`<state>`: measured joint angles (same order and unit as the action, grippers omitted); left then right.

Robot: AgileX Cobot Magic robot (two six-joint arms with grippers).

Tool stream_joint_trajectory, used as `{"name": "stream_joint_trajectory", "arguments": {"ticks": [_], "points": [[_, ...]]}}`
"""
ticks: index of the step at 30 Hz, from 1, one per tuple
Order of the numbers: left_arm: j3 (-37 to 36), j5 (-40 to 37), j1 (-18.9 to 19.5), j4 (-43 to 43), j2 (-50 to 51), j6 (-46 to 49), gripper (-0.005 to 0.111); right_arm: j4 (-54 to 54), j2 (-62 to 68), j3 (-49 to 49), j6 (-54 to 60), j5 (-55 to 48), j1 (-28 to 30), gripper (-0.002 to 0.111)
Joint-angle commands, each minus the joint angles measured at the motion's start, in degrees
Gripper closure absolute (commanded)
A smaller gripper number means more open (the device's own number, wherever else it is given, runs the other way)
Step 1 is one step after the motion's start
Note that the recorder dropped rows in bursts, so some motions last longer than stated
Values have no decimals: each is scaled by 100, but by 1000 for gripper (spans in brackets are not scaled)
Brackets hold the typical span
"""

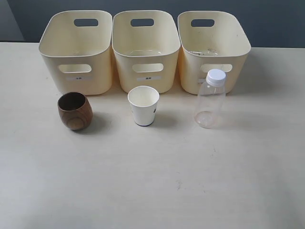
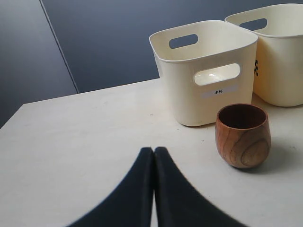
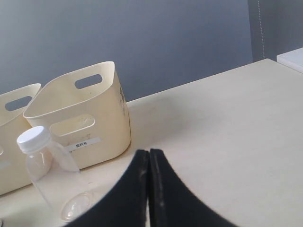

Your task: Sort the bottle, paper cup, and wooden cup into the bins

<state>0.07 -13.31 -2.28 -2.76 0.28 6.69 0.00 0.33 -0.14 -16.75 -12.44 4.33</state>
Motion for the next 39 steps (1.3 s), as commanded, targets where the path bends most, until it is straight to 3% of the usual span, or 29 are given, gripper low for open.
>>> {"name": "stream_joint_trajectory", "arguments": {"ticks": [1,8,26,39], "points": [[-7,5,-18,27,-28,-11,107,0,-33,14,23,12,31,109],[-7,5,-18,27,-28,-11,107,0,-33,14,23,25,31,109],[-7,5,-18,27,-28,-11,107,-33,-33,14,23,1449,31,109],[-7,5,-18,27,-28,-11,107,-847,-33,14,23,1209,21,109]]}}
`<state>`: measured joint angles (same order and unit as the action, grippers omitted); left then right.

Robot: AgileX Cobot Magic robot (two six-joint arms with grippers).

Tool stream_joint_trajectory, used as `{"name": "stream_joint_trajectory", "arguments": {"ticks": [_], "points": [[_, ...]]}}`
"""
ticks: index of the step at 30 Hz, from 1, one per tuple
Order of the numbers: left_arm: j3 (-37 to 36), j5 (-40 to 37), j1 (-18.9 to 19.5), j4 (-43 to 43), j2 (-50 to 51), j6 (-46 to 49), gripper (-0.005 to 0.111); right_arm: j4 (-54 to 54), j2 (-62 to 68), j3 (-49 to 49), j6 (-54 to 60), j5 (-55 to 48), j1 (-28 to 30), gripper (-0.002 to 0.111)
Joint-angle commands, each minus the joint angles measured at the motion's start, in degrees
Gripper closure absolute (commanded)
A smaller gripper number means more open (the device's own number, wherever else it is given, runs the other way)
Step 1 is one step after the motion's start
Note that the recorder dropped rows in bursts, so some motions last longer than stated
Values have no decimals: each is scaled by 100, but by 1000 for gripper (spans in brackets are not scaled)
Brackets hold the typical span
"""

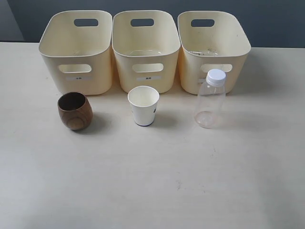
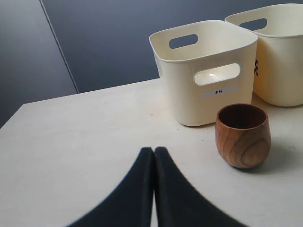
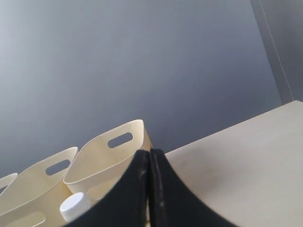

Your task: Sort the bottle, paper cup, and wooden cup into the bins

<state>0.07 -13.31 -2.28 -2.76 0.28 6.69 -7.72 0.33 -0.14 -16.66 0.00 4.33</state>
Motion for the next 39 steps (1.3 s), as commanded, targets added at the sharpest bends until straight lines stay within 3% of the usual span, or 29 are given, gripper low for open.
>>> {"name": "stream_joint_trajectory", "arguments": {"ticks": [1,15,19,22,26,32,39], "points": [[-7,5,-18,27,-28,-11,107,-88,-33,14,14,0,21,109],[-7,5,-18,27,-28,-11,107,40,131,14,-111,621,-8,109],[-7,5,-18,27,-28,-11,107,403,469,-290,-545,943,-423,109],[-7,5,-18,27,-28,-11,107,1341,814,-404,-1171,1766,-833,109],[-7,5,-18,27,-28,-11,107,2843,1596,-564,-1701,2847,-1197,109],[-7,5,-18,27,-28,-11,107,2980,3394,-1090,-1661,2791,-1229,109],[-7,5,-18,27,-28,-11,107,3389,5392,-1647,-1649,3535,-1229,109]]}}
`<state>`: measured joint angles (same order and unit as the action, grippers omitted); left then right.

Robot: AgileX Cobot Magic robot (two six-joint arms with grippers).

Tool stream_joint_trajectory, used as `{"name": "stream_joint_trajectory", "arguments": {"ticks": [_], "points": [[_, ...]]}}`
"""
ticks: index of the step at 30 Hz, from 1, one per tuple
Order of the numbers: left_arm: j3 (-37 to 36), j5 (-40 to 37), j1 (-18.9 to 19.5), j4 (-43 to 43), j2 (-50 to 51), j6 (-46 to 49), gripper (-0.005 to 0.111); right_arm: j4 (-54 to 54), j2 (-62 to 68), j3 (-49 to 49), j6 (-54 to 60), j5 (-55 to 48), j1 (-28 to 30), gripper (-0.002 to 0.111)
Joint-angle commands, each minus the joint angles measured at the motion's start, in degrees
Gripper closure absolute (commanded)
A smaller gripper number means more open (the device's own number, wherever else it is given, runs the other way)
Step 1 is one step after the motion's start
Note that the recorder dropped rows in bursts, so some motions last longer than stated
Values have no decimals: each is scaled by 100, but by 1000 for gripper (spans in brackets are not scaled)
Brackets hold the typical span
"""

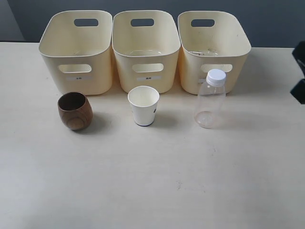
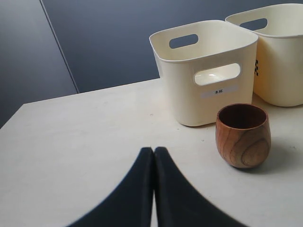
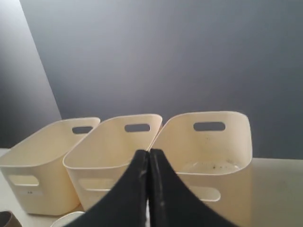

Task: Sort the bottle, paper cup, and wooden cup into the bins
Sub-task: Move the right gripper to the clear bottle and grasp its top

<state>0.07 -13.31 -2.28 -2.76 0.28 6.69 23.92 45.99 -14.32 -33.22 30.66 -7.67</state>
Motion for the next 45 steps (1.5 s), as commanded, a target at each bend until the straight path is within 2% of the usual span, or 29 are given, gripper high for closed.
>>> {"name": "stream_joint_trajectory", "arguments": {"ticks": [1,7,12,15,19,21,25,28,31,37,45], "points": [[-7,5,-18,27,-28,-11,107,240,1028,-273,7,591,-29,109],[-7,5,-18,27,-28,-11,107,291,1996,-524,40,794,-29,109],[-7,5,-18,27,-28,-11,107,855,2560,-740,175,1101,-40,107],[-7,5,-18,27,-28,-11,107,905,2792,-778,175,1519,-40,84],[-7,5,-18,27,-28,-11,107,643,3016,-778,175,1878,-40,23],[-7,5,-18,27,-28,-11,107,467,3106,-778,175,1918,-40,9],[-7,5,-18,27,-28,-11,107,406,3272,-778,175,1942,-40,14],[-7,5,-18,27,-28,-11,107,406,3374,-778,175,1973,-40,29],[-7,5,-18,27,-28,-11,107,502,3497,-778,175,2216,-40,38],[-7,5,-18,27,-28,-11,107,562,3711,-890,482,2259,-40,28],[-7,5,-18,27,-28,-11,107,853,4225,-1130,1094,2209,-40,28]]}}
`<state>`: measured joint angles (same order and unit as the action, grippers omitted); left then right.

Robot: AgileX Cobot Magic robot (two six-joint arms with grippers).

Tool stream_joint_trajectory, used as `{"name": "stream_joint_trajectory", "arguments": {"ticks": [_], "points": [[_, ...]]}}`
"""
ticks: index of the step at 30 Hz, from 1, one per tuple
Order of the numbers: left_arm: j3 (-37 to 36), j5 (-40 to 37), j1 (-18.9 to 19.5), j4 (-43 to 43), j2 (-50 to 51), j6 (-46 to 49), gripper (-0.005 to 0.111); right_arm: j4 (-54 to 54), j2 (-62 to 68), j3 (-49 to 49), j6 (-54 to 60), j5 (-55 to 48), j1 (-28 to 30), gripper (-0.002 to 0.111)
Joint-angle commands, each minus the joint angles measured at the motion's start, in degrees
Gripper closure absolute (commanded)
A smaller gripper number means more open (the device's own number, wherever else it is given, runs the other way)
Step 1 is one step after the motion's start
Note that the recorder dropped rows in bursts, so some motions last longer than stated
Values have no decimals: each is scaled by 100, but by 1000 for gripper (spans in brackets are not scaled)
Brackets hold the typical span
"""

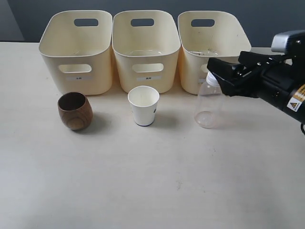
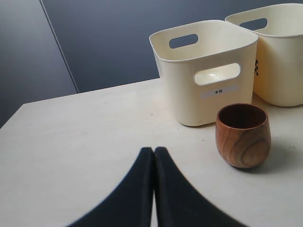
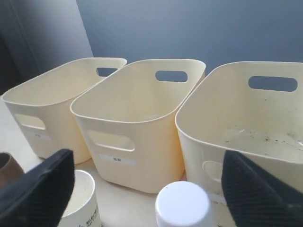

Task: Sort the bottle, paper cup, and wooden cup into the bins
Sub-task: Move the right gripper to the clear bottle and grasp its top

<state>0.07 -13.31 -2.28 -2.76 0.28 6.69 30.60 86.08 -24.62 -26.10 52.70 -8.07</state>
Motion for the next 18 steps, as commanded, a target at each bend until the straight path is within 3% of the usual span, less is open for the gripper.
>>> {"name": "stream_joint_trajectory", "arguments": {"ticks": [1,18], "points": [[-7,5,-18,27,-28,-11,107,139,271,-114,383,5,1,28],[-7,5,-18,27,-28,-11,107,-270,1006,-261,1011,163,1,28]]}}
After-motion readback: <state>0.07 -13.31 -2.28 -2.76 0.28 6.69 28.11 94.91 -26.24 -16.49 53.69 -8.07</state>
